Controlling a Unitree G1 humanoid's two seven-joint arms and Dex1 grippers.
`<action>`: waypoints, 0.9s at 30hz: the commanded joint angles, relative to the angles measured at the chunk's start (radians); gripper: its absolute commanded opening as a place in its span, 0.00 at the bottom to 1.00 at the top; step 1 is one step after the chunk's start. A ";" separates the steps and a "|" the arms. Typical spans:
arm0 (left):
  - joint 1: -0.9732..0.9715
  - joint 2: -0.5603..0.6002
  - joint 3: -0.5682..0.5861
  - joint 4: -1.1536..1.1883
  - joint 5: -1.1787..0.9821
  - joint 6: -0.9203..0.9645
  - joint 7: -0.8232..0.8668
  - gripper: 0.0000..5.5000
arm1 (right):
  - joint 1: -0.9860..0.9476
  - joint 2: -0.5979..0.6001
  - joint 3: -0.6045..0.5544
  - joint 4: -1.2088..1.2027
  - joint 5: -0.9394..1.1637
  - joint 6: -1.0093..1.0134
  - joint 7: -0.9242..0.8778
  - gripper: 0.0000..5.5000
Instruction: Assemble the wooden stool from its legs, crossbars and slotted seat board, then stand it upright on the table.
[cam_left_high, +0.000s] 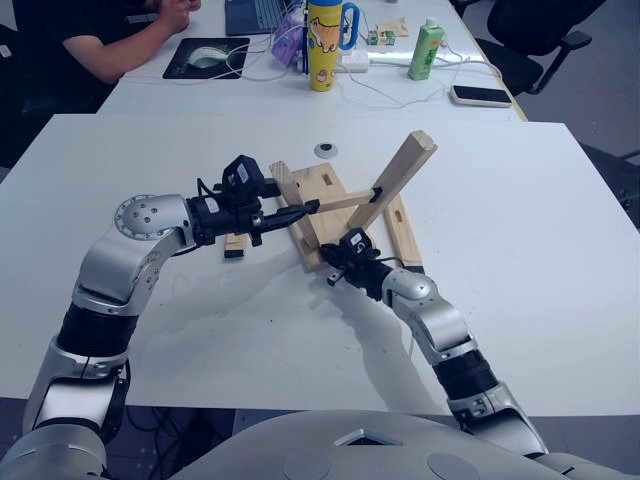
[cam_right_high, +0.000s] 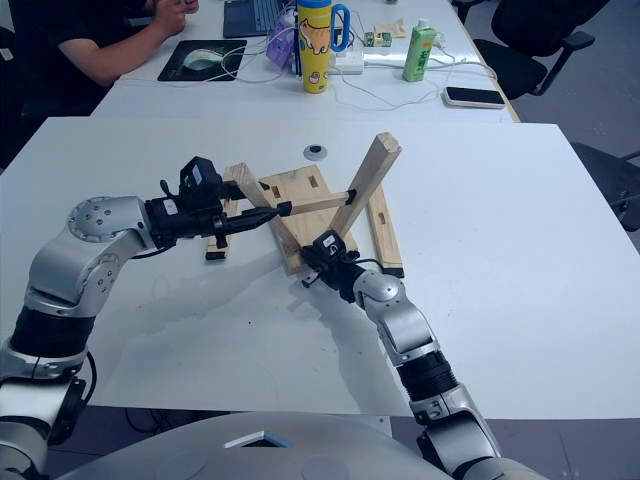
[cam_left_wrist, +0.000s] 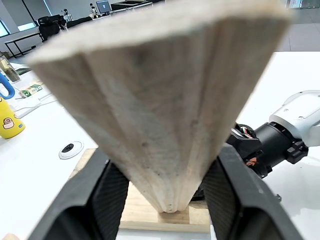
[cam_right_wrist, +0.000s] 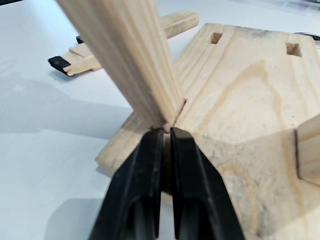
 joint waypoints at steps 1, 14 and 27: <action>0.100 0.031 -0.088 0.084 0.083 0.092 -0.001 0.37 | 0.089 0.000 -0.043 -0.005 0.041 -0.035 0.024 0.05; 0.096 0.027 -0.067 0.091 0.045 0.102 0.004 0.37 | -0.003 0.051 -0.145 -0.555 0.222 0.038 -0.060 0.00; 0.058 0.011 -0.089 0.114 0.047 0.099 -0.012 0.37 | -0.050 -0.045 0.160 -0.173 -0.168 0.229 -0.141 0.00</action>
